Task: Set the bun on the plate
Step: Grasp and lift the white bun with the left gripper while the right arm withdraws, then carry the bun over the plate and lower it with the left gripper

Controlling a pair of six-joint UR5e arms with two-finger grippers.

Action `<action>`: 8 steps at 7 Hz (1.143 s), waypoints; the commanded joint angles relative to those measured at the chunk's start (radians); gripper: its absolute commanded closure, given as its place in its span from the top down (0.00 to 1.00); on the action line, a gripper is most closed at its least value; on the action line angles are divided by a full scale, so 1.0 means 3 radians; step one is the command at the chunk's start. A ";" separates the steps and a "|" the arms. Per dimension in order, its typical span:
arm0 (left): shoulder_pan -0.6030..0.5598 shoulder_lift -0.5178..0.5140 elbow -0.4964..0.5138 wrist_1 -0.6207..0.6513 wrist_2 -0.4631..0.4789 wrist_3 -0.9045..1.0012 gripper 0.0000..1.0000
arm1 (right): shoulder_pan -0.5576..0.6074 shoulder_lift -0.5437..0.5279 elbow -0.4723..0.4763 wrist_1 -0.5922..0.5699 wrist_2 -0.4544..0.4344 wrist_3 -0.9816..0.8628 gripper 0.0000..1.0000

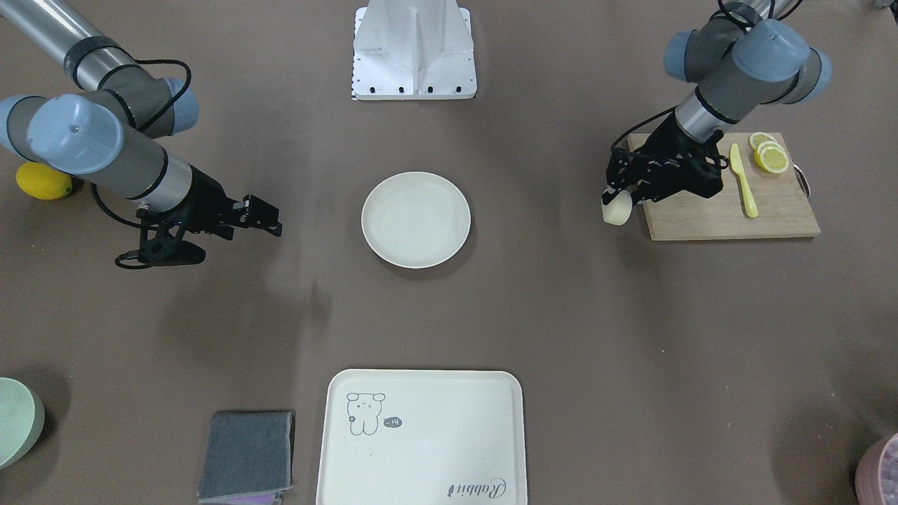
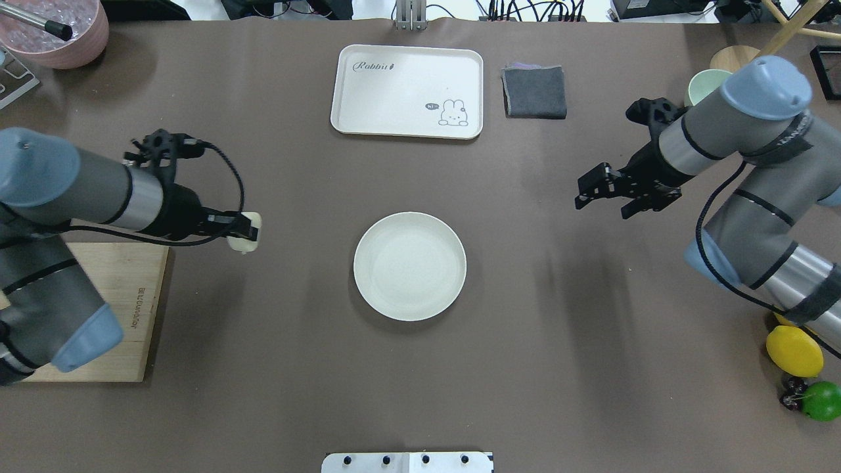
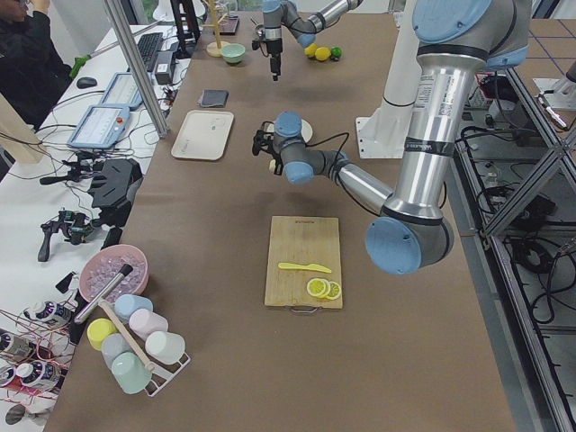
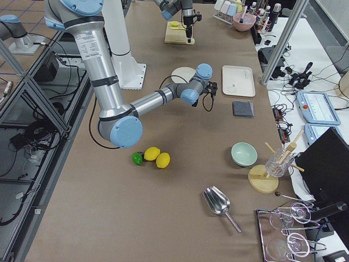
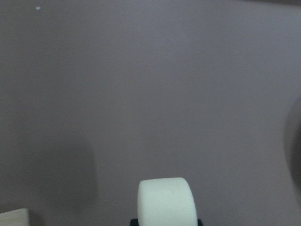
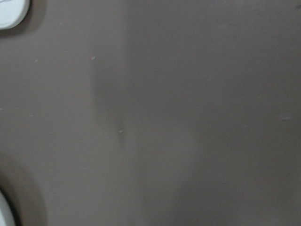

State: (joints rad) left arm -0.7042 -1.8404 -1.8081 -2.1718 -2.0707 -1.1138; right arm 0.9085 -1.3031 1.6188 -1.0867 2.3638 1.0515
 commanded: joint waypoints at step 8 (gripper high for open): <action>0.0951 -0.1561 0.0955 0.0771 0.1094 -0.0685 0.64 | 0.0995 -0.0309 -0.0431 0.0002 0.0271 -0.1480 1.00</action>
State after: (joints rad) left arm -0.4235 -2.3102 -1.5238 -1.9417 -1.7497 -1.3187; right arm 1.1745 -1.3991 1.4829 -1.0862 2.4284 0.6092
